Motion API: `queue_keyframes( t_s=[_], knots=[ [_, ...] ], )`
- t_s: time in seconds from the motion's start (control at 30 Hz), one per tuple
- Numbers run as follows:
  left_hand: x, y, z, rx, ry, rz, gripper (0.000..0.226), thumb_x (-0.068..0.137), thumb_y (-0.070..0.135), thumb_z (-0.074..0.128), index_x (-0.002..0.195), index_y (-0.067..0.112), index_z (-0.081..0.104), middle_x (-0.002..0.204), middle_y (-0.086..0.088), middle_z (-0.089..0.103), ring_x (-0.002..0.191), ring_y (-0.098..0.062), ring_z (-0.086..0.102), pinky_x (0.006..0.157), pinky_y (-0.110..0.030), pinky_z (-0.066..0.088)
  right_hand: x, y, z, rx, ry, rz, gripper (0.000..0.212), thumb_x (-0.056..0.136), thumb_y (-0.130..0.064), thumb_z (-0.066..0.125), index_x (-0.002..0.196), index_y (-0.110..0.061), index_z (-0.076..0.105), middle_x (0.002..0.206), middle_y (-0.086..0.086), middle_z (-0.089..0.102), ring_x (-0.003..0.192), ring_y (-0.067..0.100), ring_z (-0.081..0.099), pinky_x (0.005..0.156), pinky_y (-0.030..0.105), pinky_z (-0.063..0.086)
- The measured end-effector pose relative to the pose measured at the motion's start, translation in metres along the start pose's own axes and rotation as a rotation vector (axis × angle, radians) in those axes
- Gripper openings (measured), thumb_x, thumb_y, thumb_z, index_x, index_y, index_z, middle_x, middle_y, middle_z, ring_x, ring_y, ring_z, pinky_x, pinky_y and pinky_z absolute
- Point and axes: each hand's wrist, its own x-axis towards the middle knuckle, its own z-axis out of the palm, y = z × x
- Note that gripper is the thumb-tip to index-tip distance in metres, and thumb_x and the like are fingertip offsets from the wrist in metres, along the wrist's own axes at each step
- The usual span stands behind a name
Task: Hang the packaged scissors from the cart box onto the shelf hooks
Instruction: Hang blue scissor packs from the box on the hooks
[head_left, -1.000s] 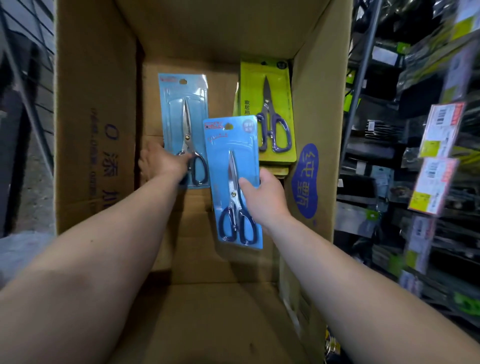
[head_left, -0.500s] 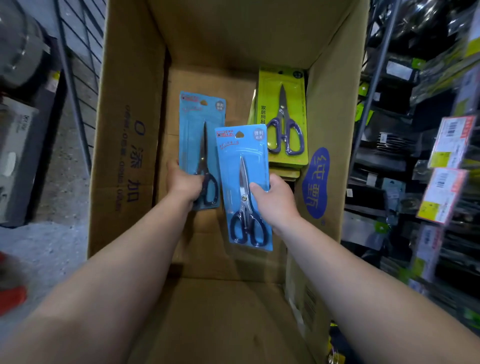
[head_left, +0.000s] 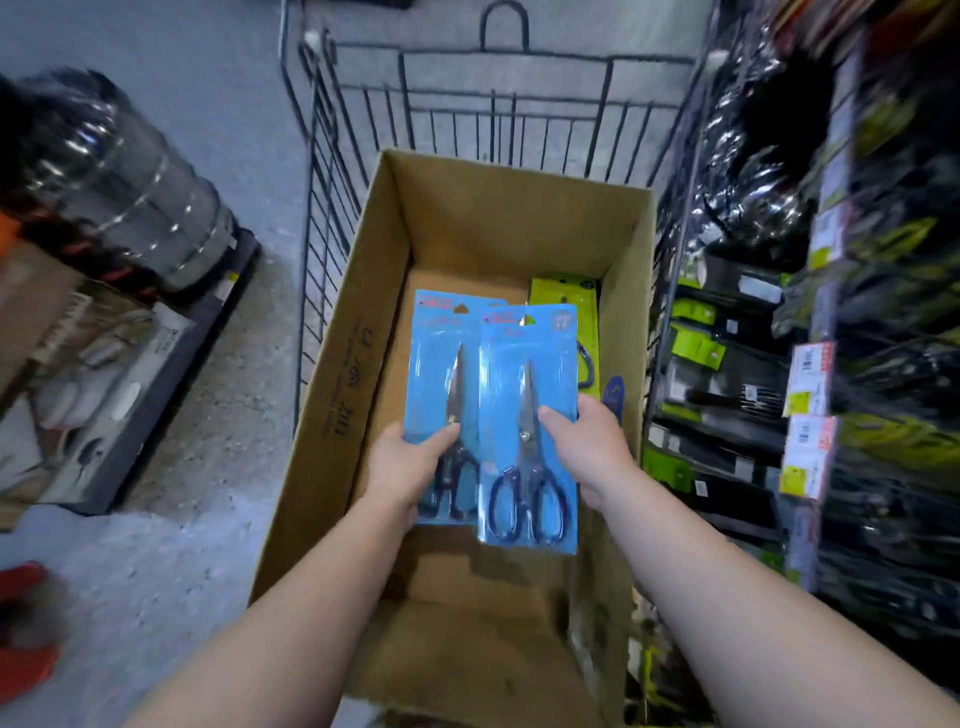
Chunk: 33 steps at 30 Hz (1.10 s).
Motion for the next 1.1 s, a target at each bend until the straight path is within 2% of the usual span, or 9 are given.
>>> queue_keyframes(
  t_s=[0.1, 0.2, 0.33, 0.47, 0.63, 0.7, 0.8, 0.93, 1.1],
  knots=[
    [-0.023, 0.006, -0.006, 0.002, 0.004, 0.040, 0.024, 0.082, 0.021, 0.080, 0.092, 0.016, 0.060, 0.092, -0.003, 0.070, 0.083, -0.020, 0.069, 0.083, -0.038, 0.058, -0.015, -0.006, -0.013, 0.023, 0.003, -0.044, 0.027, 0.091, -0.026, 0.060, 0.116, -0.017, 0.061, 0.115, 0.001, 0.068, 0.105, 0.025, 0.065, 0.095, 0.049, 0.052],
    [-0.041, 0.010, -0.012, -0.011, -0.024, 0.050, 0.029, 0.082, 0.022, 0.079, 0.101, 0.010, 0.061, 0.096, -0.007, 0.071, 0.081, -0.020, 0.070, 0.075, -0.034, 0.058, -0.033, -0.011, -0.021, 0.028, 0.018, -0.064, 0.044, 0.092, -0.029, 0.058, 0.132, -0.014, 0.052, 0.134, 0.002, 0.059, 0.120, 0.025, 0.058, 0.104, 0.047, 0.046],
    [-0.056, 0.015, -0.021, 0.050, -0.129, 0.074, 0.035, 0.083, 0.026, 0.079, 0.108, 0.012, 0.058, 0.098, -0.008, 0.071, 0.083, -0.022, 0.072, 0.073, -0.037, 0.060, -0.056, -0.014, -0.026, 0.025, 0.042, -0.104, 0.011, 0.095, -0.018, 0.057, 0.105, -0.023, 0.060, 0.106, -0.004, 0.068, 0.095, 0.019, 0.066, 0.087, 0.040, 0.055],
    [-0.059, 0.021, -0.027, 0.157, -0.233, 0.155, 0.039, 0.080, 0.026, 0.081, 0.108, 0.012, 0.058, 0.103, -0.008, 0.070, 0.090, -0.022, 0.070, 0.084, -0.041, 0.059, -0.075, -0.010, -0.023, 0.061, 0.198, -0.134, 0.010, 0.090, -0.018, 0.061, 0.099, -0.022, 0.063, 0.100, -0.004, 0.072, 0.092, 0.021, 0.068, 0.085, 0.040, 0.056],
    [-0.058, 0.036, -0.051, 0.273, -0.386, 0.251, 0.040, 0.081, 0.031, 0.080, 0.107, 0.015, 0.056, 0.100, -0.003, 0.068, 0.089, -0.019, 0.068, 0.082, -0.039, 0.059, -0.112, 0.001, -0.001, 0.216, 0.382, -0.113, 0.008, 0.084, -0.020, 0.062, 0.091, -0.023, 0.065, 0.093, -0.003, 0.073, 0.089, 0.026, 0.070, 0.085, 0.049, 0.057],
    [-0.058, 0.040, -0.061, 0.308, -0.440, 0.279, 0.038, 0.080, 0.031, 0.081, 0.104, 0.015, 0.056, 0.099, -0.003, 0.068, 0.089, -0.019, 0.068, 0.084, -0.041, 0.059, -0.131, 0.003, 0.007, 0.265, 0.451, -0.097, 0.010, 0.088, -0.015, 0.061, 0.095, -0.022, 0.065, 0.095, 0.001, 0.073, 0.090, 0.028, 0.070, 0.083, 0.044, 0.058],
    [-0.064, 0.042, -0.070, 0.346, -0.520, 0.312, 0.036, 0.080, 0.029, 0.081, 0.104, 0.014, 0.059, 0.097, -0.004, 0.070, 0.087, -0.021, 0.070, 0.085, -0.042, 0.059, -0.158, 0.009, 0.012, 0.289, 0.552, -0.103, 0.010, 0.092, -0.012, 0.060, 0.096, -0.020, 0.063, 0.093, -0.002, 0.070, 0.080, 0.018, 0.066, 0.064, 0.025, 0.052],
    [-0.081, 0.041, -0.066, 0.404, -0.631, 0.344, 0.032, 0.077, 0.028, 0.084, 0.096, 0.015, 0.061, 0.094, -0.005, 0.072, 0.086, -0.023, 0.071, 0.085, -0.043, 0.058, -0.189, 0.024, 0.007, 0.320, 0.677, -0.064, 0.011, 0.090, -0.018, 0.063, 0.101, -0.019, 0.065, 0.102, 0.000, 0.071, 0.090, 0.019, 0.066, 0.077, 0.033, 0.054],
    [-0.111, 0.026, -0.047, 0.505, -0.789, 0.381, 0.026, 0.079, 0.024, 0.083, 0.095, 0.013, 0.067, 0.091, -0.003, 0.073, 0.081, -0.020, 0.069, 0.077, -0.035, 0.057, -0.236, 0.056, -0.005, 0.349, 0.859, -0.008, 0.011, 0.091, -0.020, 0.065, 0.102, -0.019, 0.063, 0.094, -0.003, 0.065, 0.085, 0.017, 0.062, 0.071, 0.028, 0.044]
  ],
)
